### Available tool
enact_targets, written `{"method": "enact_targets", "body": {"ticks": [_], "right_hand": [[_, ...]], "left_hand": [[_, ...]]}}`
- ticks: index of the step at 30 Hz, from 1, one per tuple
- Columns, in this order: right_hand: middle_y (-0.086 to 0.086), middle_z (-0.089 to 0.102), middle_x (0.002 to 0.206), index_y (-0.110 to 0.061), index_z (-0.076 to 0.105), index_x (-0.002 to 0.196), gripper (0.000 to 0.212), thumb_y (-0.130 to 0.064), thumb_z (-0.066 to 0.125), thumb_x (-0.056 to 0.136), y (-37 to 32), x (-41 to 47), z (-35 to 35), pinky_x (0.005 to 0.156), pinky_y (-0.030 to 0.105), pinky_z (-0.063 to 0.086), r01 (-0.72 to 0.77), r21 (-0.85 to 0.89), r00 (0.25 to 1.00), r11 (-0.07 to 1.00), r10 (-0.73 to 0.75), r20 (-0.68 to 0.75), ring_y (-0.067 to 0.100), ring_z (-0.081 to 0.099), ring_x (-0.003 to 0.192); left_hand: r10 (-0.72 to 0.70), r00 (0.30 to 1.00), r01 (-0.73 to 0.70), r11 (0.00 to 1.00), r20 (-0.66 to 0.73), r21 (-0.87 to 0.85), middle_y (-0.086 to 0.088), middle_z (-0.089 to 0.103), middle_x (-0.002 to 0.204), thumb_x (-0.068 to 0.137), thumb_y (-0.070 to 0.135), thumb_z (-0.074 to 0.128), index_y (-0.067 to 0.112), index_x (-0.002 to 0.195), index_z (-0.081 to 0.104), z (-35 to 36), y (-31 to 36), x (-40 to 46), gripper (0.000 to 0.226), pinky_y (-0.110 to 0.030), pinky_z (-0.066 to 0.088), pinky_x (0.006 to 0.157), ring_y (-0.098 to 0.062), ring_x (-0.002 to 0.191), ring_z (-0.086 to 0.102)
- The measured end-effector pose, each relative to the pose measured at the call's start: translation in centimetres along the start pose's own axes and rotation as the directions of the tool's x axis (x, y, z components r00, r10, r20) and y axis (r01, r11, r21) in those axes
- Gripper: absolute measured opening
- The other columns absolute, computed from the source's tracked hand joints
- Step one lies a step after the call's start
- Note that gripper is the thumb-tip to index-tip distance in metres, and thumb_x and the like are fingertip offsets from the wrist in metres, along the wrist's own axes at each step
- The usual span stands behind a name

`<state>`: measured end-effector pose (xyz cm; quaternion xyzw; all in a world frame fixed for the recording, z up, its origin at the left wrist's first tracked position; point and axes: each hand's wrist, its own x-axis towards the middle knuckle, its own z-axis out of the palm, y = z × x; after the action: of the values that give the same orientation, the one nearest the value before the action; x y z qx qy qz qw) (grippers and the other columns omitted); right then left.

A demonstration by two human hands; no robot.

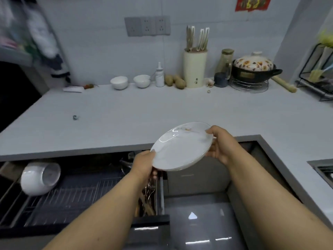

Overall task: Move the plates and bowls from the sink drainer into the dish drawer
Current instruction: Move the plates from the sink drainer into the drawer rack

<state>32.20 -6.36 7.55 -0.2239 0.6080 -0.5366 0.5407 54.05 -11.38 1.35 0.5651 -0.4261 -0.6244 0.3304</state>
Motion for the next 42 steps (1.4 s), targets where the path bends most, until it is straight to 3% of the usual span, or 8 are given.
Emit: {"method": "enact_targets", "body": {"ticks": [9, 12, 15, 19, 22, 32, 36, 42], "right_hand": [[0.018, 0.055, 0.081, -0.01, 0.056, 0.092, 0.012, -0.016, 0.048, 0.087, 5.3, -1.6, 14.9, 0.053, 0.032, 0.055, -0.034, -0.122, 0.987, 0.992, 0.053, 0.153, 0.031, 0.058, 0.063], [0.019, 0.056, 0.079, -0.007, 0.053, 0.1, 0.016, -0.015, 0.047, 0.087, 7.3, -2.1, 19.4, 0.051, 0.032, 0.056, -0.085, -0.145, 0.975, 0.986, 0.113, 0.191, 0.032, 0.06, 0.063], [0.019, 0.058, 0.079, -0.005, 0.051, 0.106, 0.021, -0.013, 0.047, 0.087, 9.2, -2.5, 23.3, 0.055, 0.035, 0.056, -0.131, -0.163, 0.963, 0.978, 0.165, 0.216, 0.033, 0.061, 0.064], [0.019, 0.057, 0.08, -0.005, 0.049, 0.115, 0.031, -0.014, 0.049, 0.086, 11.5, -2.4, 27.8, 0.046, 0.032, 0.057, -0.183, -0.204, 0.948, 0.962, 0.228, 0.221, 0.032, 0.061, 0.062], [0.018, 0.056, 0.08, -0.006, 0.047, 0.116, 0.032, -0.013, 0.05, 0.085, 12.9, -1.9, 30.9, 0.039, 0.031, 0.054, -0.222, -0.242, 0.937, 0.945, 0.275, 0.216, 0.032, 0.061, 0.061], [0.022, 0.057, 0.097, -0.005, 0.048, 0.116, 0.032, -0.01, 0.051, 0.085, 17.8, 3.3, 41.8, 0.048, 0.036, 0.057, -0.277, -0.345, 0.908, 0.897, 0.362, 0.212, 0.035, 0.062, 0.067], [0.019, 0.058, 0.091, -0.001, 0.046, 0.124, 0.04, -0.009, 0.053, 0.085, 20.0, 6.3, 45.9, 0.049, 0.036, 0.056, -0.305, -0.397, 0.89, 0.866, 0.407, 0.204, 0.033, 0.063, 0.068], [0.023, 0.06, 0.108, -0.001, 0.044, 0.127, 0.044, -0.009, 0.055, 0.085, 22.8, 10.4, 50.7, 0.045, 0.036, 0.056, -0.341, -0.416, 0.88, 0.843, 0.441, 0.175, 0.036, 0.064, 0.082]], "left_hand": [[-0.066, 0.933, 0.109, 0.989, -0.353, 0.103, -0.015, 0.055, 0.065, 0.1, 0.03, 0.042, 0.008, 0.08, 0.056, -16.9, -3.5, -1.9, 0.033, -0.031, 0.045, 0.054, -0.026, 0.052, 0.049], [0.018, 0.896, 0.14, 0.937, -0.444, 0.319, -0.024, 0.062, 0.082, 0.098, 0.032, 0.041, 0.002, 0.075, 0.058, -22.5, -4.9, -2.8, 0.041, -0.042, 0.051, 0.076, -0.042, 0.081, 0.063], [0.07, 0.861, 0.211, 0.852, -0.503, 0.48, -0.028, 0.062, 0.112, 0.1, 0.033, 0.037, -0.008, 0.098, 0.061, -26.9, -5.6, -4.3, 0.047, -0.039, 0.042, 0.085, -0.042, 0.107, 0.057], [0.117, 0.804, 0.244, 0.829, -0.583, 0.502, -0.025, 0.066, 0.099, 0.097, 0.037, 0.041, 0.001, 0.079, 0.058, -31.4, -6.7, -5.7, 0.044, -0.038, 0.043, 0.08, -0.038, 0.092, 0.058], [0.108, 0.754, 0.273, 0.846, -0.648, 0.459, -0.023, 0.066, 0.099, 0.093, 0.043, 0.044, 0.0, 0.088, 0.06, -34.4, -7.8, -5.9, 0.046, -0.04, 0.045, 0.086, -0.039, 0.096, 0.058], [0.053, 0.769, 0.349, 0.8, -0.637, 0.488, -0.016, 0.056, 0.127, 0.091, 0.053, 0.04, 0.009, 0.12, 0.057, -42.4, -8.6, -4.5, 0.056, -0.045, 0.037, 0.106, -0.036, 0.124, 0.045], [0.051, 0.813, 0.364, 0.733, -0.58, 0.575, -0.01, 0.03, 0.154, 0.096, 0.049, 0.039, 0.01, 0.148, 0.028, -44.7, -8.3, -2.7, 0.066, -0.039, 0.019, 0.118, -0.028, 0.144, 0.02], [0.021, 0.859, 0.374, 0.657, -0.512, 0.655, -0.011, 0.04, 0.147, 0.096, 0.047, 0.04, 0.01, 0.143, 0.036, -48.2, -9.1, 1.7, 0.059, -0.035, 0.026, 0.113, -0.027, 0.138, 0.029]]}}
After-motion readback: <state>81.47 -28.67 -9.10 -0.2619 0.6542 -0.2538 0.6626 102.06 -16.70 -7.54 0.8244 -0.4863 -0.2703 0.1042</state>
